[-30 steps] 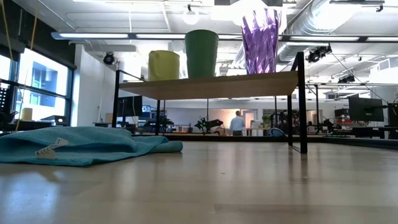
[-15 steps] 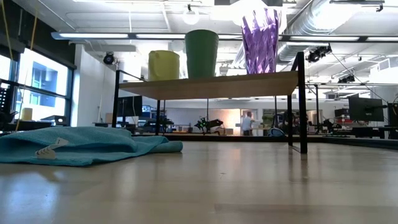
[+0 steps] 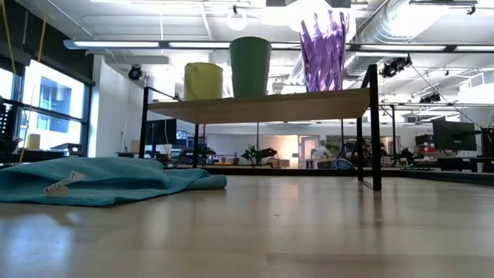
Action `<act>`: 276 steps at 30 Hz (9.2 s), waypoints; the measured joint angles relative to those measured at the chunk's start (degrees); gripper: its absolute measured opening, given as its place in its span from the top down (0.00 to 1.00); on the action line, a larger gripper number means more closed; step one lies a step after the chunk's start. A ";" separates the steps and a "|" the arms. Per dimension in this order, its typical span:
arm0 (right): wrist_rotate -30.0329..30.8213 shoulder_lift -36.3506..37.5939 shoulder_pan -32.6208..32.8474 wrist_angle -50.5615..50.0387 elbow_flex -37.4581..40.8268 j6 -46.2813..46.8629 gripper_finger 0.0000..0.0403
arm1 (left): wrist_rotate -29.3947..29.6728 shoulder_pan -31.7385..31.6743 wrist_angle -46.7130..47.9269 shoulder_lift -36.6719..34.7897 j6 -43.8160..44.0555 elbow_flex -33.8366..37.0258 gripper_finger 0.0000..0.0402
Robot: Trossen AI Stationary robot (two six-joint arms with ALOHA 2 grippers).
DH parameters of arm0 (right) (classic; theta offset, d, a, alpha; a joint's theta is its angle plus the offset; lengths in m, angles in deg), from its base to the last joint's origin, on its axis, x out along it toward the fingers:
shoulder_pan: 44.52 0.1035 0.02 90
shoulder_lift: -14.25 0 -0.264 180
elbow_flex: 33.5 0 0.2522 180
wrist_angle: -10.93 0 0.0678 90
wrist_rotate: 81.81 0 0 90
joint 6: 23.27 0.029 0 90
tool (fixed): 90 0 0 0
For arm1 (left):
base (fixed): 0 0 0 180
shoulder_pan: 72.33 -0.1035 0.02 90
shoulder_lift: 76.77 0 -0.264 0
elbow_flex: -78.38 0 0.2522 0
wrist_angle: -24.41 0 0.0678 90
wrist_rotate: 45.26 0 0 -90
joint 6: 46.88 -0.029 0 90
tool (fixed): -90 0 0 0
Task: Stack small to large cups/mugs on shelf
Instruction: Return to Home Position
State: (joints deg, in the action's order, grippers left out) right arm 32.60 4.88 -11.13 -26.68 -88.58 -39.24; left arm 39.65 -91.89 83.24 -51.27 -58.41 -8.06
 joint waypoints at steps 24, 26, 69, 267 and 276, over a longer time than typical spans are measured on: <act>-13.15 2.64 0.00 19.13 17.42 -0.89 0.83 | -11.01 0.84 -47.31 -9.31 6.22 44.42 0.88; -13.72 2.65 0.00 20.76 18.50 -0.95 0.83 | -11.07 0.87 -53.96 -9.31 6.88 48.28 0.88; -26.13 1.07 -8.92 27.90 26.35 8.68 0.83 | -13.86 0.86 -96.05 -9.07 12.95 72.17 0.88; -13.70 3.20 -26.25 42.13 40.35 11.07 0.83 | -21.49 8.22 -62.95 -24.48 17.87 72.12 0.88; -13.67 3.20 -26.25 41.72 40.35 12.55 0.83 | -27.92 0.55 -64.01 -24.80 17.95 72.12 0.88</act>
State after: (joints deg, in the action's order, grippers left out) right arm 18.93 8.08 -37.38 15.04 -48.24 -26.69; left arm 11.73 -91.34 19.23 -76.08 -40.47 64.06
